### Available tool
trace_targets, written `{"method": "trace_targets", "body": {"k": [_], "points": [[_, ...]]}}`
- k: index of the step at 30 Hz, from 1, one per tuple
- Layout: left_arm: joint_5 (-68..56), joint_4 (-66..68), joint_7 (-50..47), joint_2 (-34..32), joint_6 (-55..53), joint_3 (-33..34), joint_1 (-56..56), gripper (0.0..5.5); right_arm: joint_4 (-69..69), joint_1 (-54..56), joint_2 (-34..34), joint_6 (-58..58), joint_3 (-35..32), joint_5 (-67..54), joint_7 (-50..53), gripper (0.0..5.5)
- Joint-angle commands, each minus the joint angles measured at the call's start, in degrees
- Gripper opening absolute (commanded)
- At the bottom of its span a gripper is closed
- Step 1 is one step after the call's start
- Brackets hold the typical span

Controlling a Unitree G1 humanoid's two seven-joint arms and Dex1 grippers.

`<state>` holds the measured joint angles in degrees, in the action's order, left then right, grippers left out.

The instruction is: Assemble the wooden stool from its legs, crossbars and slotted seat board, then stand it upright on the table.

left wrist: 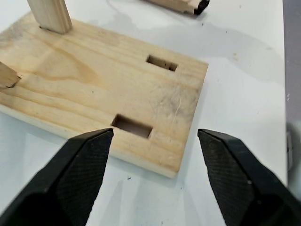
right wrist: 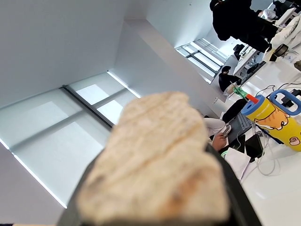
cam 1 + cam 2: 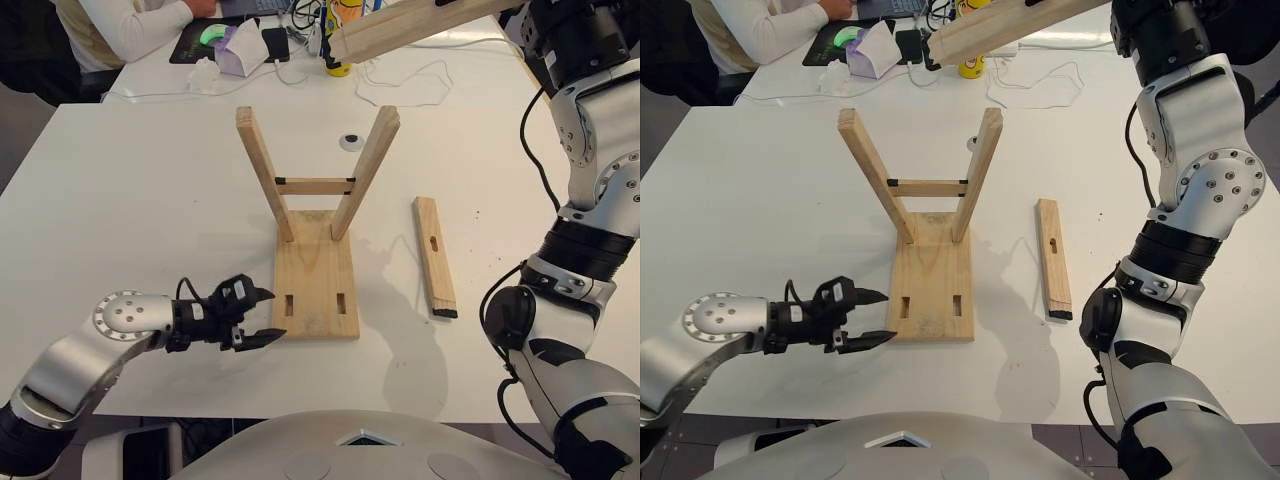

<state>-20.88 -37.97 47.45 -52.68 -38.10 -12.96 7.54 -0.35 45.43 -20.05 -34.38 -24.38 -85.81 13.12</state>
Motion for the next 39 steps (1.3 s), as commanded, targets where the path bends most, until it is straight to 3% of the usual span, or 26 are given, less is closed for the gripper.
{"method": "trace_targets", "body": {"k": [1,4,15,21,26,30,39], "points": [[5.99,3.45,-0.01,1.14,3.72,-5.86,-1.47,3.34,0.12,1.80,0.46,-0.71,0.05,0.34,-0.39,1.01],[9.91,6.15,-0.71,2.72,6.09,-9.34,-2.05,3.34,0.11,1.80,0.64,-0.97,0.14,0.53,-0.56,1.01],[16.92,14.25,-2.33,6.67,11.47,-12.44,-3.70,3.34,-0.54,1.17,1.54,-1.79,0.31,0.58,-0.82,1.01],[18.68,25.01,-5.05,14.55,13.48,-13.44,-10.48,3.34,-1.27,0.67,1.96,-2.02,0.64,1.00,-0.76,1.01],[19.49,34.89,-7.59,20.82,16.06,-12.29,-17.35,3.34,-1.20,0.21,1.06,-3.71,1.58,2.43,-1.94,1.01],[17.53,41.21,-9.29,25.46,17.61,-8.89,-21.57,3.34,-0.76,-1.83,-2.26,-9.45,6.01,7.48,-3.84,1.01],[19.27,46.33,-10.88,28.92,21.58,-7.85,-23.00,3.34,0.95,-2.01,-4.83,-14.96,11.86,19.96,-7.83,1.01]]}}
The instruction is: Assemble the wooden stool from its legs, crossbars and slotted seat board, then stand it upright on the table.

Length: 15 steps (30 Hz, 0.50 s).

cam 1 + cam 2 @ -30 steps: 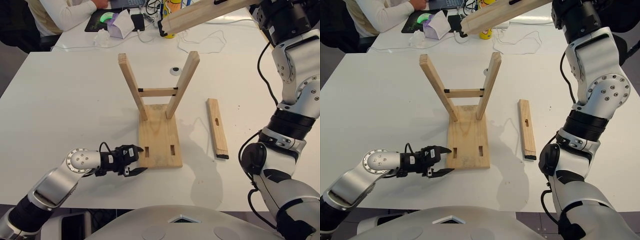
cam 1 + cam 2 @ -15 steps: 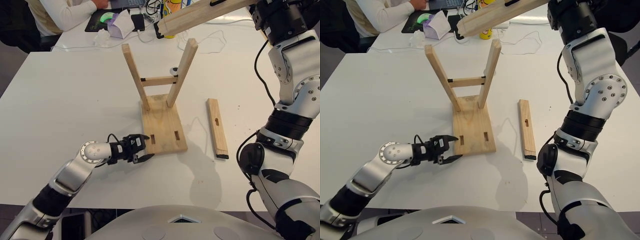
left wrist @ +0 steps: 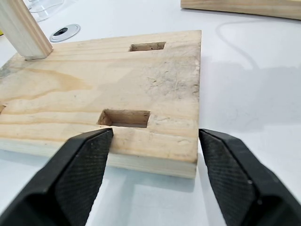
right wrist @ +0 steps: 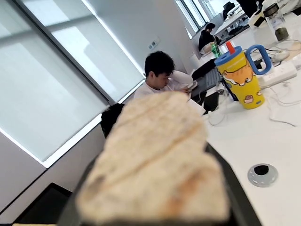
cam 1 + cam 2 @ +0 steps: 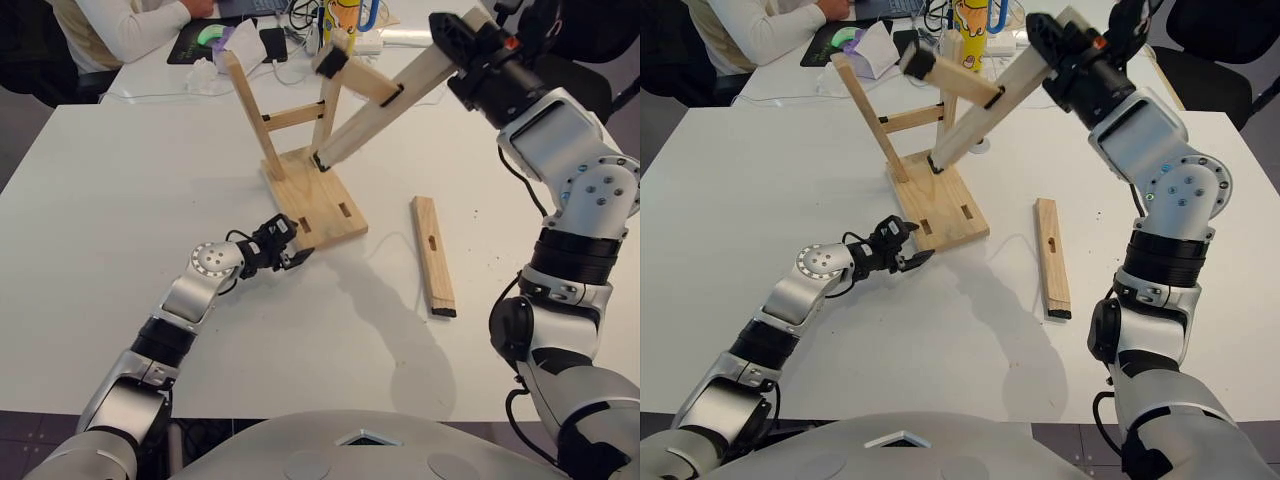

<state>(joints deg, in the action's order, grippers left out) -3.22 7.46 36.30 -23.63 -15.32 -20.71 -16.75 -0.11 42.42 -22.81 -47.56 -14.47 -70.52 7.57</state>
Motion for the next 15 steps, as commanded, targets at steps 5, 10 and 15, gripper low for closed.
{"method": "trace_targets", "body": {"k": [5,10,15], "points": [[1.73,-0.81,0.66,0.01,-1.59,0.21,1.77,3.34,1.98,2.69,-4.30,-2.30,6.23,12.94,-10.03,1.01],[1.65,-3.01,0.56,0.28,-2.35,0.94,2.52,3.34,6.29,4.83,-4.66,-0.92,10.67,20.63,-20.02,1.01],[1.90,-4.33,0.04,0.85,-2.90,1.26,3.18,3.34,13.96,4.82,-2.57,4.49,12.19,28.61,-25.61,1.01]]}}
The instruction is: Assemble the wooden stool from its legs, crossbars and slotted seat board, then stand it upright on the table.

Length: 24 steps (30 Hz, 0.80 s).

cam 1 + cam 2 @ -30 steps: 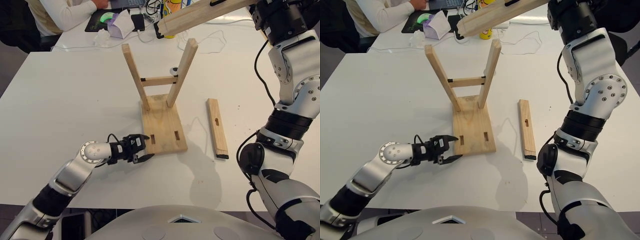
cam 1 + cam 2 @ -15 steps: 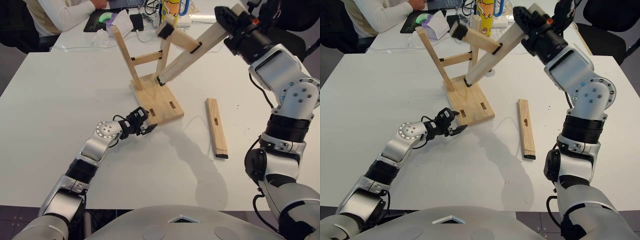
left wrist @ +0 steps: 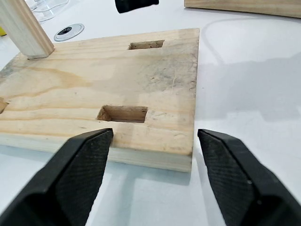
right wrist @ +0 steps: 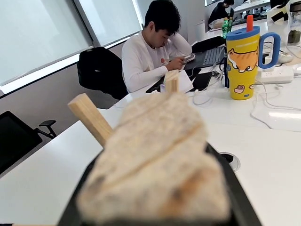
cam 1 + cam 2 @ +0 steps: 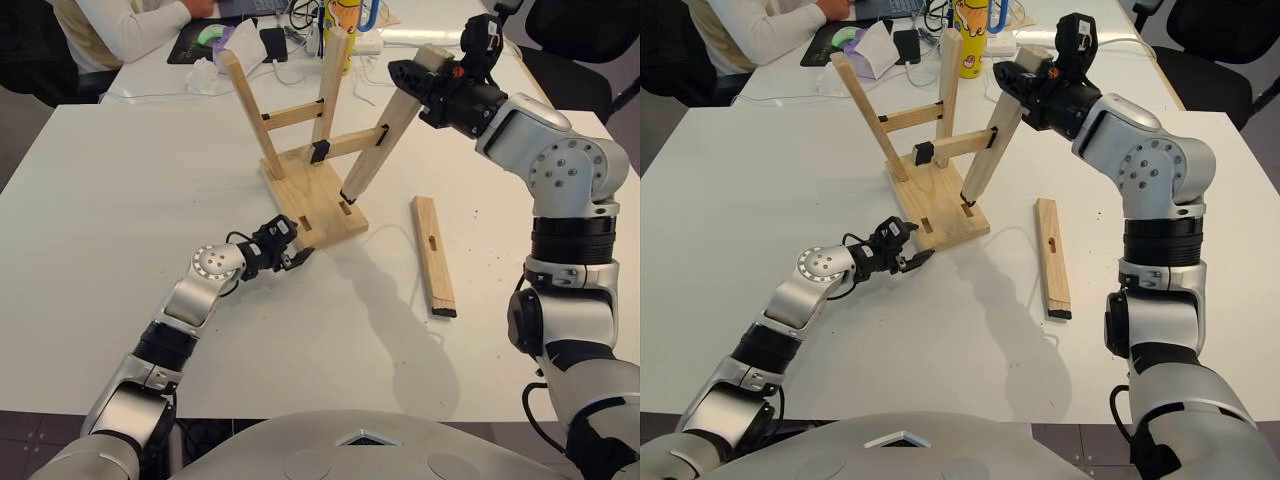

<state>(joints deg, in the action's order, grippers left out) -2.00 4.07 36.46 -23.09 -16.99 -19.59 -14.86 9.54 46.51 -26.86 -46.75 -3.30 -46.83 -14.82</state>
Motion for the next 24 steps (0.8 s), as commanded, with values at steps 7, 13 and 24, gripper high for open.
{"method": "trace_targets", "body": {"k": [7,13,24], "points": [[1.00,-1.55,-0.47,0.99,-1.64,0.66,1.54,3.34,5.88,-0.88,4.85,5.51,-0.46,9.55,-4.95,1.01],[1.04,-1.61,-0.51,1.08,-1.49,1.02,1.65,3.34,2.21,-1.06,6.45,4.83,-3.65,9.87,-4.14,1.01],[1.33,-1.37,-0.54,0.97,-1.43,1.25,1.24,3.34,-0.85,-2.60,7.53,-0.82,-6.69,9.48,-2.62,1.01]]}}
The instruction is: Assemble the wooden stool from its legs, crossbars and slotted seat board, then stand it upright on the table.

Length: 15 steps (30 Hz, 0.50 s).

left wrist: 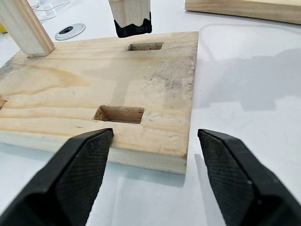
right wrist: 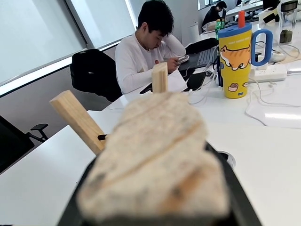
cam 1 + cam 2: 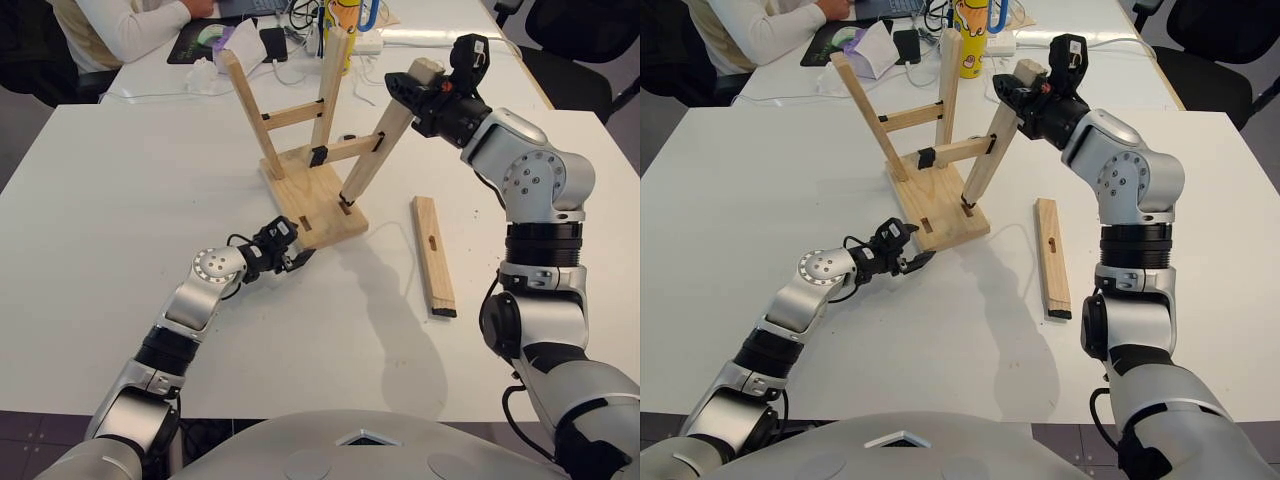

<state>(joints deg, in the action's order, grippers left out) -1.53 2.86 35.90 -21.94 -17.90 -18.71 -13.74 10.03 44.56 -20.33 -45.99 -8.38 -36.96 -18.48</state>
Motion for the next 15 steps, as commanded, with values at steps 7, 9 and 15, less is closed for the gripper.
{"method": "trace_targets", "body": {"k": [7,9,15], "points": [[1.00,-0.20,0.03,-0.20,-0.34,0.37,0.25,3.34,-2.95,-3.06,2.80,-2.36,-1.85,0.63,1.87,1.01],[1.09,-0.29,0.07,-0.18,-0.38,0.45,0.34,3.34,-3.23,-3.69,2.77,-2.26,-1.57,1.22,1.83,1.01],[1.23,-0.36,-0.03,-0.11,-0.40,0.63,0.36,3.34,-4.34,-4.62,2.06,-2.47,-1.76,1.91,1.59,1.01]]}}
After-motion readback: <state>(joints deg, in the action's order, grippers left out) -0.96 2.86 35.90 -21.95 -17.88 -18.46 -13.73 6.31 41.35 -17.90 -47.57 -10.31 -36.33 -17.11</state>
